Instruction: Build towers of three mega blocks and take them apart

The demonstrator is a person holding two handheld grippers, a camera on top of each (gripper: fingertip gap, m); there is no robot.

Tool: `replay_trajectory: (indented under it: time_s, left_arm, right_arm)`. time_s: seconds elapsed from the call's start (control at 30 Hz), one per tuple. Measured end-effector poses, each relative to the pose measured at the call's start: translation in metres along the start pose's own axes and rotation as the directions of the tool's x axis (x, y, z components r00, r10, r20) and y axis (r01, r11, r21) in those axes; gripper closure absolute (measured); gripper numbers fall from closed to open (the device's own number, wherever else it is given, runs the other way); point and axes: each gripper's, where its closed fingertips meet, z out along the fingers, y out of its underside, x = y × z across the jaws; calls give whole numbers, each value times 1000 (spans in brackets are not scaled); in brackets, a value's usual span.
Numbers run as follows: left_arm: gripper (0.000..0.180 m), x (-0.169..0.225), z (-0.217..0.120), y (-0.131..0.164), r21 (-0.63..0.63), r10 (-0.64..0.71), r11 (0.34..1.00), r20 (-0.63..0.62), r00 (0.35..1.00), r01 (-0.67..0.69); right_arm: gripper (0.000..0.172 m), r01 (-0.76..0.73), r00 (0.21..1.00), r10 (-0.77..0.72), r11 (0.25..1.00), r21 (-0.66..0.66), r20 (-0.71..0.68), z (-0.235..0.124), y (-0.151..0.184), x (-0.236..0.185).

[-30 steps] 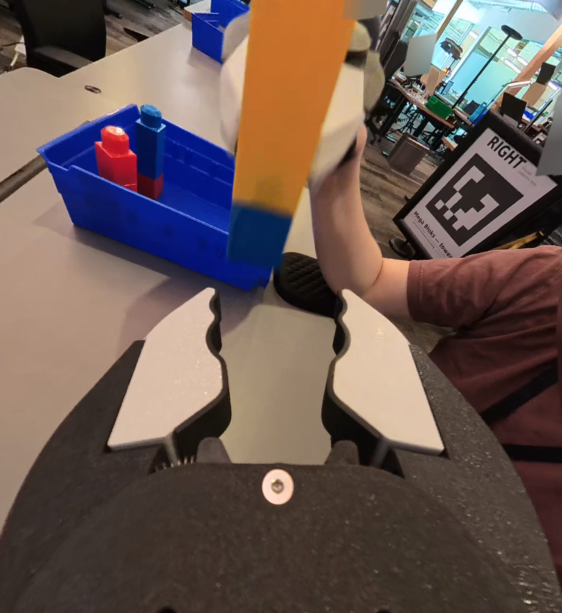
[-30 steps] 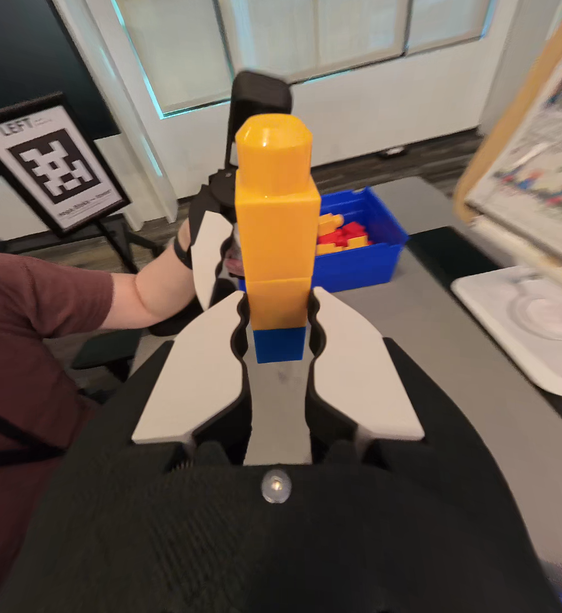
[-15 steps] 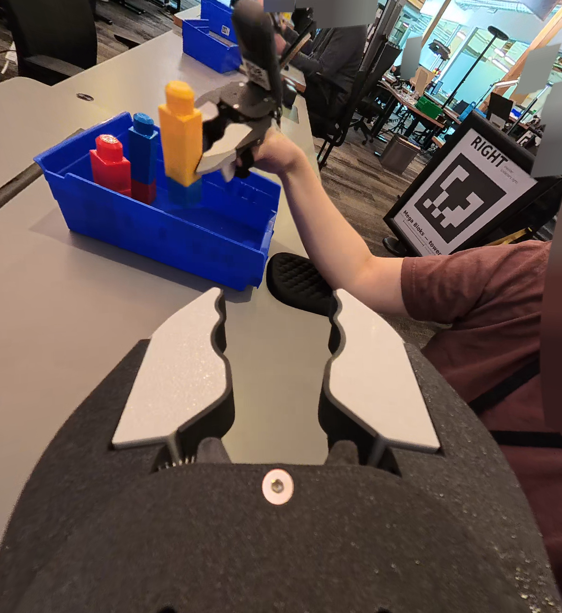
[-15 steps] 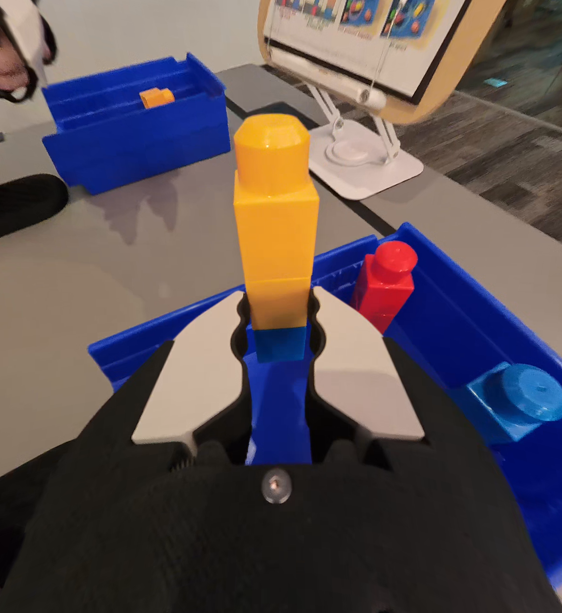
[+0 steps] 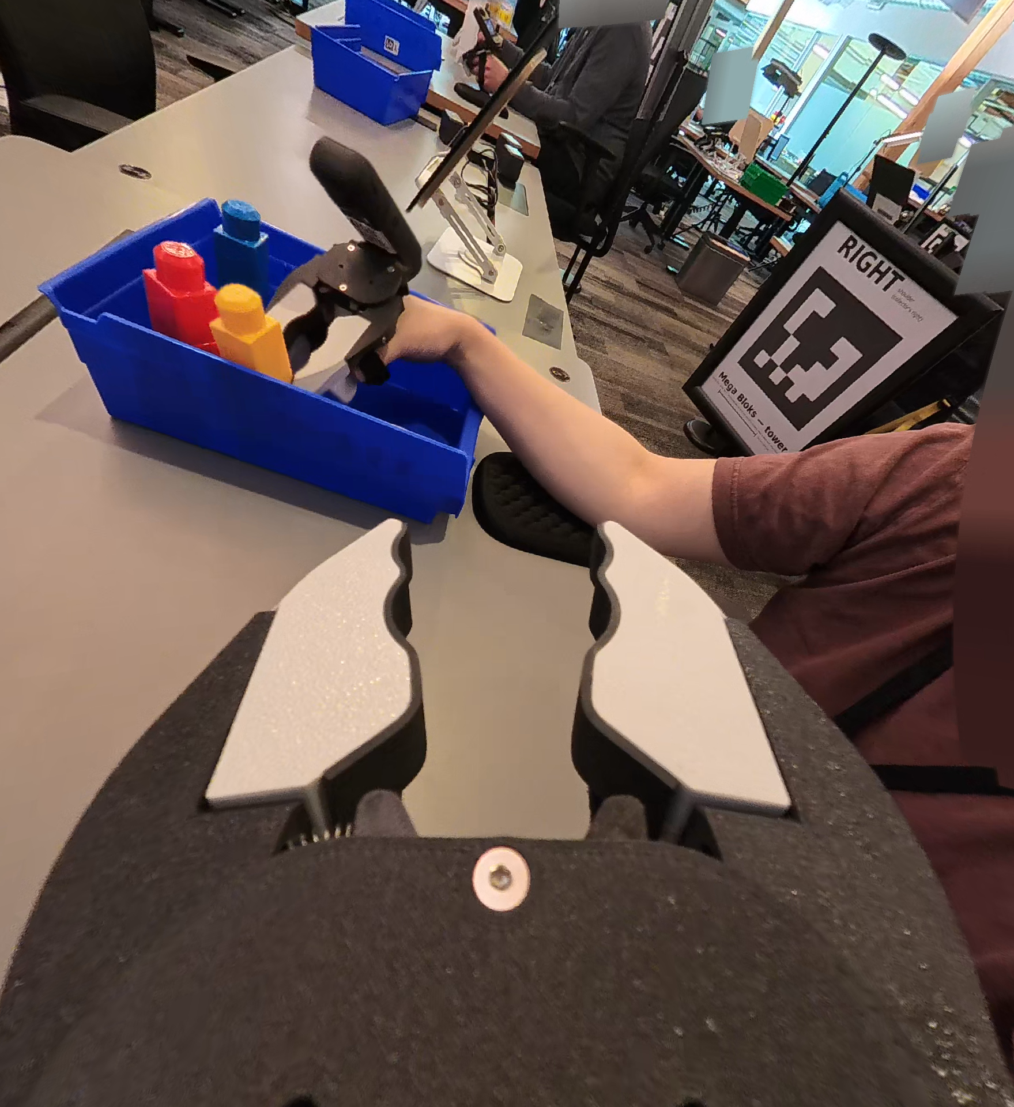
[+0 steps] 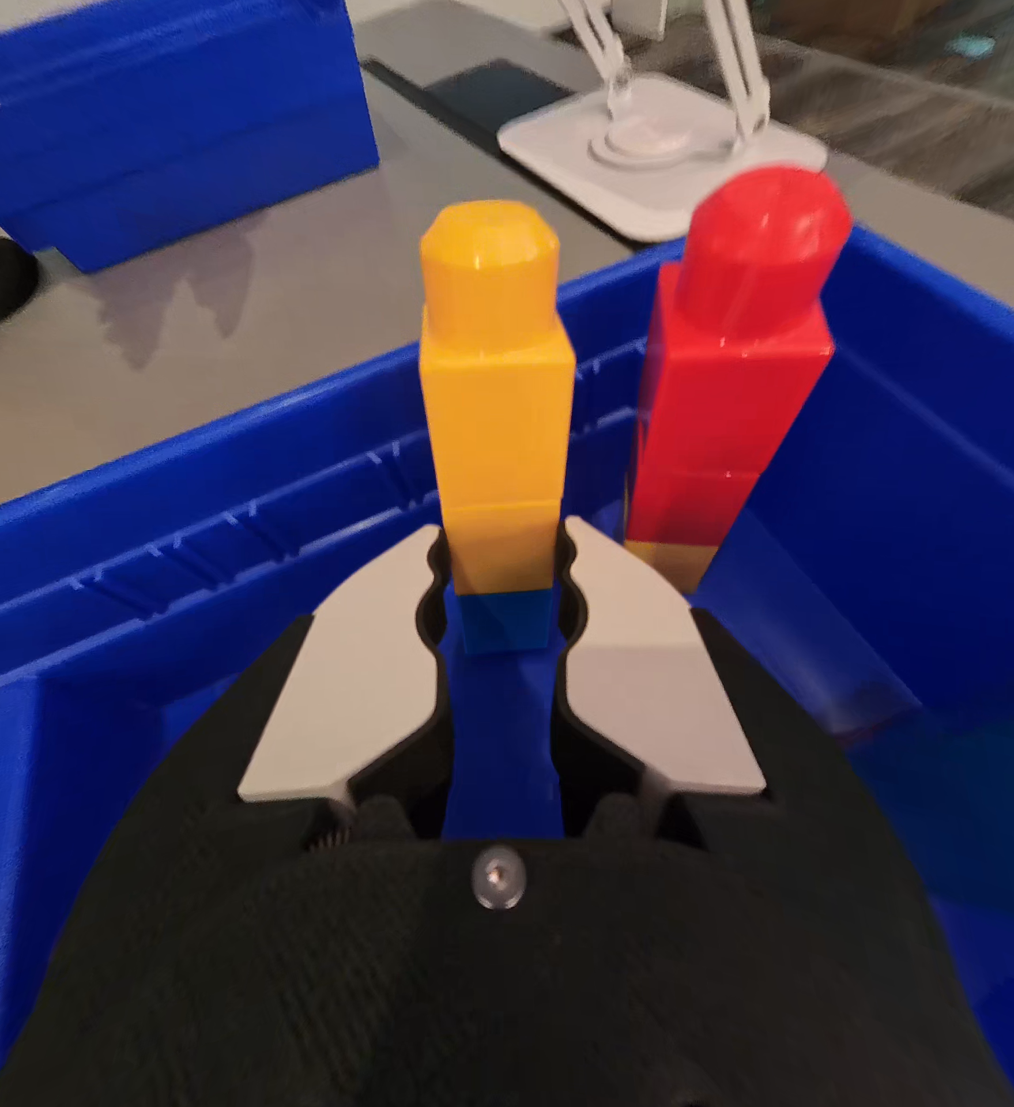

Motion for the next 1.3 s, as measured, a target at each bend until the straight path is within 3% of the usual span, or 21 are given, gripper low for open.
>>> replay_trajectory:
  time_s: [0.13, 0.33, 0.4, 0.57, 0.63, 0.73, 0.83, 0.97, 1.07, 1.3]
  left_arm:
    - [123, 3, 1, 0, -8, 7, 1000, -2, 1000, -8]
    - [122, 6, -1, 0, -16, 9, 1000, -3, 1000, -9]
    - [120, 7, -4, 1, -23, 12, 1000, 4, 1000, -12]
    - [115, 3, -44, 0, -43, 50, 998, 131, 990, -44]
    - [115, -18, -81, 11, -96, 70, 995, 331, 941, -40]
    - [116, -57, -153, 38, -136, 46, 989, 632, 774, 51]
    - [124, -78, -202, 75, -111, -76, 963, 764, 640, 247]
    - [128, -101, -238, 129, -134, -141, 864, 861, 488, 486]
    - [132, -111, -246, 162, -184, -139, 782, 880, 454, 596]
    - [133, -136, -252, 211, -346, -31, 676, 869, 494, 651]
  right_arm:
    - [136, 141, 990, -141, 989, -38, -1, -1, 5, -3]
    - [135, 138, 989, -144, 981, -139, -31, -2, 9, -1]
    - [119, 133, 989, -141, 980, -145, -50, -2, 6, 1]
    - [108, 165, 983, -175, 976, -145, -56, -18, -6, -7]
    - [105, 173, 981, -184, 974, -147, -63, -29, -12, -12]
    - [104, 184, 978, -196, 973, -143, -76, -48, -25, -21]
    - [105, 229, 966, -236, 970, -78, -109, -64, -55, -34]
    - [105, 318, 930, -322, 947, -51, -177, -77, -86, -47]
    - [106, 387, 902, -387, 921, -39, -189, -79, -101, -59]
    - [106, 449, 881, -443, 894, -1, -165, -77, -115, -77]
